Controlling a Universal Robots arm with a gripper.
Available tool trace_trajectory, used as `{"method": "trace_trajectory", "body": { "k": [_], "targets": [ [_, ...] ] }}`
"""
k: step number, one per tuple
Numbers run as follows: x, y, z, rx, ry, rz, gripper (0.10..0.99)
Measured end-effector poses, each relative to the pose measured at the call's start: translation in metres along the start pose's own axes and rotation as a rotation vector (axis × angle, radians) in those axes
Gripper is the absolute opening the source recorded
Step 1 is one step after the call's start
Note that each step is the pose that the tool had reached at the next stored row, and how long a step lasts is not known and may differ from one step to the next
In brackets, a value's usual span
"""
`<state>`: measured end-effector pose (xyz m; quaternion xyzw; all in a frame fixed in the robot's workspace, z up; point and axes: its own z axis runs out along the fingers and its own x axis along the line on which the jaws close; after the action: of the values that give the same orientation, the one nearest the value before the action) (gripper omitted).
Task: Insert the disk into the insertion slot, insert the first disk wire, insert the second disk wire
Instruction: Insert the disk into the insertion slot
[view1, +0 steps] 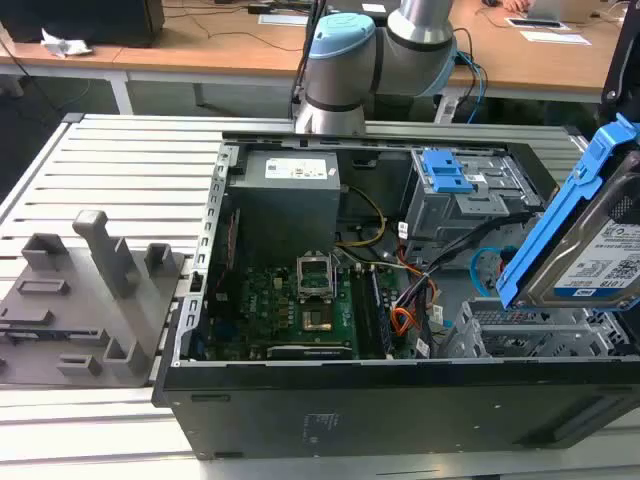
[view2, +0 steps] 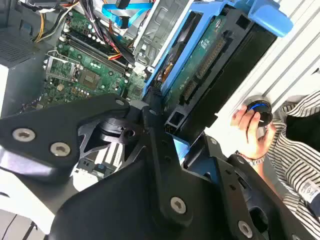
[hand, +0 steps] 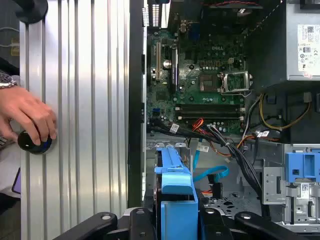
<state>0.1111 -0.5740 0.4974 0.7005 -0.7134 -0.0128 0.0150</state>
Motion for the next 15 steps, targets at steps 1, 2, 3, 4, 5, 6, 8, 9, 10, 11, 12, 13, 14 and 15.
{"method": "trace_trajectory", "body": {
  "k": [1,2,3,4,5,6,8,9,10,11,12,13,14,15],
  "targets": [
    [0.0000,0.0000,0.0001,0.000,0.0001,0.000,0.365],
    [0.0000,0.0000,0.0008,0.000,-0.0002,0.000,0.365],
    [0.0000,-0.0001,0.0025,0.000,-0.0001,0.000,0.365],
    [0.0000,-0.0002,0.0042,0.000,-0.0001,0.000,0.365],
    [0.0000,-0.0002,0.0057,0.000,-0.0001,0.000,0.365],
    [0.0000,-0.0003,0.0068,0.000,-0.0001,0.000,0.365],
    [0.0000,-0.0003,0.0079,0.000,-0.0001,0.000,0.365],
    [0.0000,-0.0003,0.0086,0.000,0.0000,0.000,0.365],
    [0.0000,-0.0004,0.0094,0.000,-0.0001,0.000,0.365],
    [0.0000,-0.0004,0.0105,0.000,-0.0001,0.000,0.365],
    [0.0000,-0.0004,0.0111,0.000,0.0000,0.000,0.365],
    [0.0000,-0.0005,0.0116,0.000,-0.0001,0.000,0.365],
    [0.0000,-0.0005,0.0121,0.000,0.0000,0.000,0.365],
    [0.0000,-0.0005,0.0124,0.000,-0.0001,0.000,0.365]
  ]
}}
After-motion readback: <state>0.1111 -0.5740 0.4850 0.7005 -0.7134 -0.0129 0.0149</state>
